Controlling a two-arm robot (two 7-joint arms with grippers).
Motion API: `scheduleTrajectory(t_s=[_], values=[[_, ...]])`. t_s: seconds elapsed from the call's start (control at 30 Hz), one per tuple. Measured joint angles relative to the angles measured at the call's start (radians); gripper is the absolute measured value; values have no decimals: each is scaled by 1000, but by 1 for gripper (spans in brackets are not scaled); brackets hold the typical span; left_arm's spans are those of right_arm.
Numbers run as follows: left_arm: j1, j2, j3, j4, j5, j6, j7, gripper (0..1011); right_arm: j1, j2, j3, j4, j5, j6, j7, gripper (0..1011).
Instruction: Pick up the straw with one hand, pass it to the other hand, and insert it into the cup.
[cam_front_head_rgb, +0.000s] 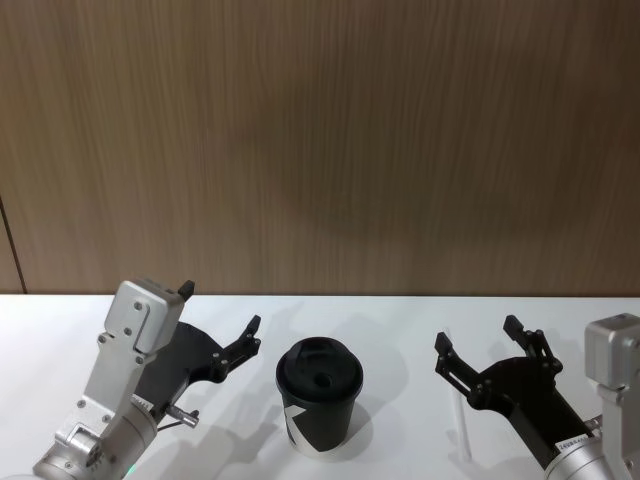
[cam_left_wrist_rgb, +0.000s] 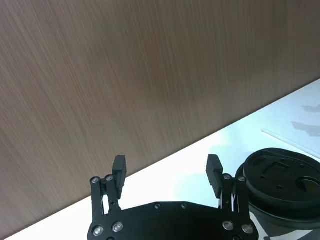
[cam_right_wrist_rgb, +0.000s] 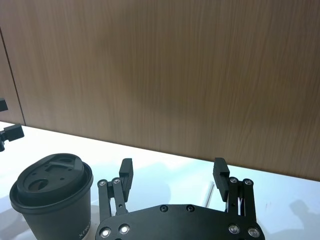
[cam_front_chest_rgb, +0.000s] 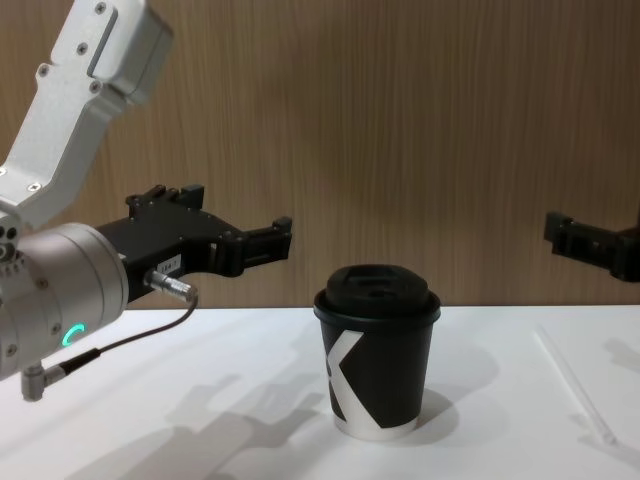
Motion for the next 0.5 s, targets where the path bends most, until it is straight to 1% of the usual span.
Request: scheduleTrajectory(t_s=[0.5], values=[[0,0,0,0,0,0,0,1003,0,0,0,0,0,0,0,1001]])
